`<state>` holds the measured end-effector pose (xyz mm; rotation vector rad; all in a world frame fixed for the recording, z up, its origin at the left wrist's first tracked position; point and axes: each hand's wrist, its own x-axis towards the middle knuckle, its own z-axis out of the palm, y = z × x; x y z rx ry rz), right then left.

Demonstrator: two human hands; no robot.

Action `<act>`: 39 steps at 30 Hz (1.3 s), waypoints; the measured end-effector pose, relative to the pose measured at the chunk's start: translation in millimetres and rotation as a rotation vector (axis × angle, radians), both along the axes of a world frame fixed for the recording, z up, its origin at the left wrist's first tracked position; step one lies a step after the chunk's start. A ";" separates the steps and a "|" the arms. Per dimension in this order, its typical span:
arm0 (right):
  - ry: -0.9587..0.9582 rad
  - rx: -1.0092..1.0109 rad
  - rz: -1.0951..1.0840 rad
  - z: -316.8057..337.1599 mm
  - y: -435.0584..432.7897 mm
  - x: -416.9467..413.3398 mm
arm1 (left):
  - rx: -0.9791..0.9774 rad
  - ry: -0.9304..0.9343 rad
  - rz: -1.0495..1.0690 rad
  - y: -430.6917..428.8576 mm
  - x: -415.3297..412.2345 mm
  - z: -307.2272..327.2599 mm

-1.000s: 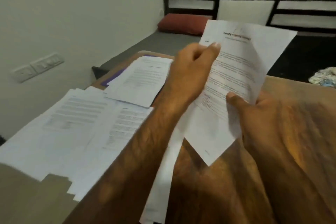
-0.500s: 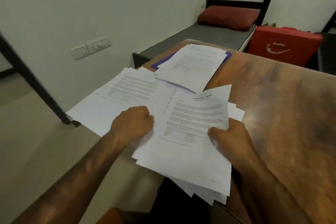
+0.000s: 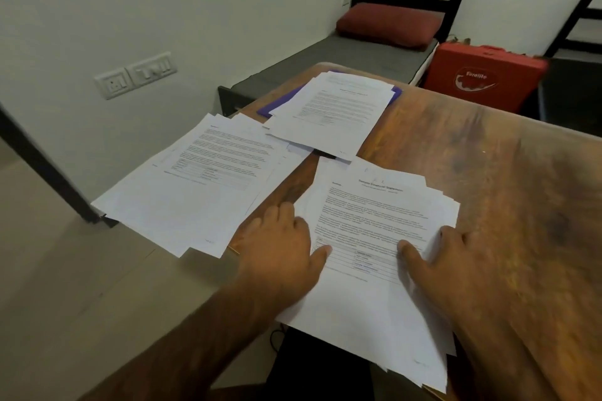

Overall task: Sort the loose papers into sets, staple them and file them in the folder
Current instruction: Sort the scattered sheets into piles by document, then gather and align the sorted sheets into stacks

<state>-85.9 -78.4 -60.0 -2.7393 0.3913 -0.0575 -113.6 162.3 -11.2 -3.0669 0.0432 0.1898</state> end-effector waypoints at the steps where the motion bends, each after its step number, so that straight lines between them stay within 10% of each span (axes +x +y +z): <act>1: 0.007 0.004 -0.003 0.3 -4.4 -1.4 | -0.005 0.005 -0.009 -4.1 2.1 0.0; 10: 0.164 0.057 -0.015 40.4 -41.5 -29.4 | -0.138 -0.034 0.108 -29.3 19.4 -1.2; 25: -0.110 -0.037 -0.238 7.8 -64.1 -47.1 | -0.105 -0.025 0.084 -129.8 10.6 8.8; 35: -0.158 0.091 -0.279 9.7 -70.9 -73.1 | -1.057 0.122 0.079 -118.2 14.3 5.4; 39: -0.367 0.522 -0.270 23.1 -87.9 -60.3 | -1.477 0.086 -0.086 -122.7 10.4 20.6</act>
